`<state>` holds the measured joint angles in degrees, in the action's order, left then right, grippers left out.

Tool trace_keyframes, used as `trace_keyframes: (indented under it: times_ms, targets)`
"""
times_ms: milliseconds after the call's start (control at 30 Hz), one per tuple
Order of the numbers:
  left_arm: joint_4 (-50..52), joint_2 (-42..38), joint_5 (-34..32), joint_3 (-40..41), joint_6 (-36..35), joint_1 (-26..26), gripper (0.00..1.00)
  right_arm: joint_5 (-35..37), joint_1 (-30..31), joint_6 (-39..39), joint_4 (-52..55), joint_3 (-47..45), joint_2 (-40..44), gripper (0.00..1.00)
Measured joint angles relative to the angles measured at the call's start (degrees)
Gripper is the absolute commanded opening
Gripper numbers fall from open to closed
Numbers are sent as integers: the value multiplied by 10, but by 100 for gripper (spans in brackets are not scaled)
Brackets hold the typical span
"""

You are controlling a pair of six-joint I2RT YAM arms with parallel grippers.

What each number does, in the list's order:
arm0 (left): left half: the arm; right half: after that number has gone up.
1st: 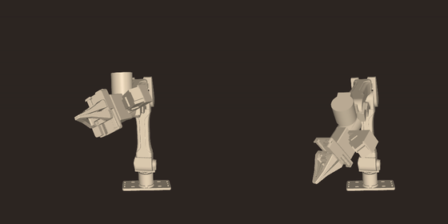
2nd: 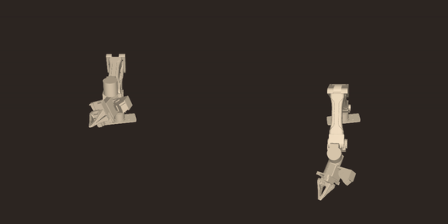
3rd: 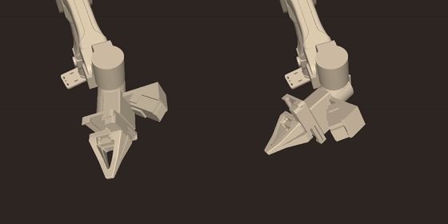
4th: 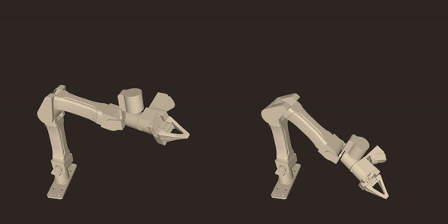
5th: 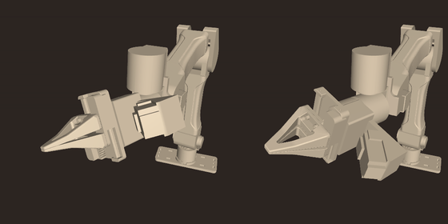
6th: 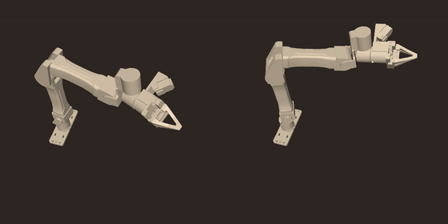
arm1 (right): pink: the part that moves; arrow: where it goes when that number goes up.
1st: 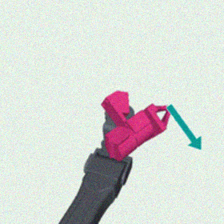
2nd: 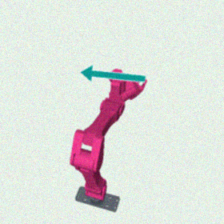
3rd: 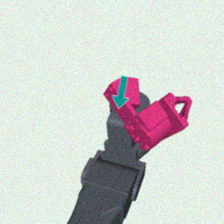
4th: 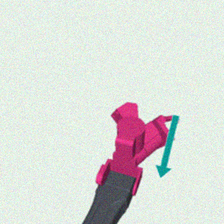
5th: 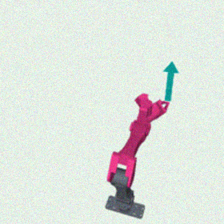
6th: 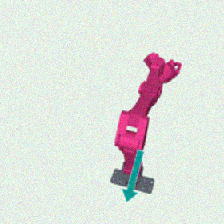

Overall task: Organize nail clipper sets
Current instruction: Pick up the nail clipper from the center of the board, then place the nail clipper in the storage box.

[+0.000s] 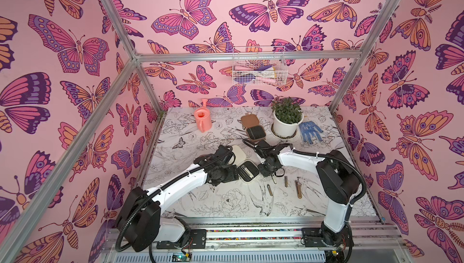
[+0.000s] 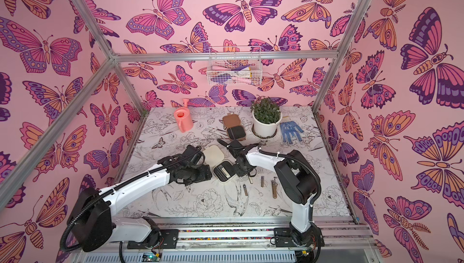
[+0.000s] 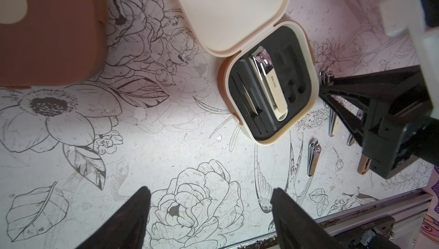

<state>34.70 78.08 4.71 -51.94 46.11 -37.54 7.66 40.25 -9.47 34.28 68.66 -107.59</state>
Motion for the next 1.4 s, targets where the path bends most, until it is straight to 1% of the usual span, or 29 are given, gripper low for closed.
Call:
trace_keyframes:
  times_ms: [133,333,467,700,800,1033,1167,1400]
  targets:
    - [0,0,0,0,0,0,82,0,0,0,2,0,0,22]
    - [0,0,0,0,0,0,82,0,0,0,8,0,0,13]
    - [0,0,0,0,0,0,82,0,0,0,9,0,0,11]
    - [0,-1,-2,0,0,0,82,-3,0,0,39,2,10,10]
    - [0,-7,-5,0,0,0,82,-5,4,-2,61,18,27,10]
    - [0,-19,-13,0,0,0,81,-24,49,1,72,89,49,10]
    - [0,-19,-13,1,0,0,81,-39,57,7,71,103,40,10]
    - [0,-21,-13,1,0,0,81,-60,57,20,66,106,-8,9]
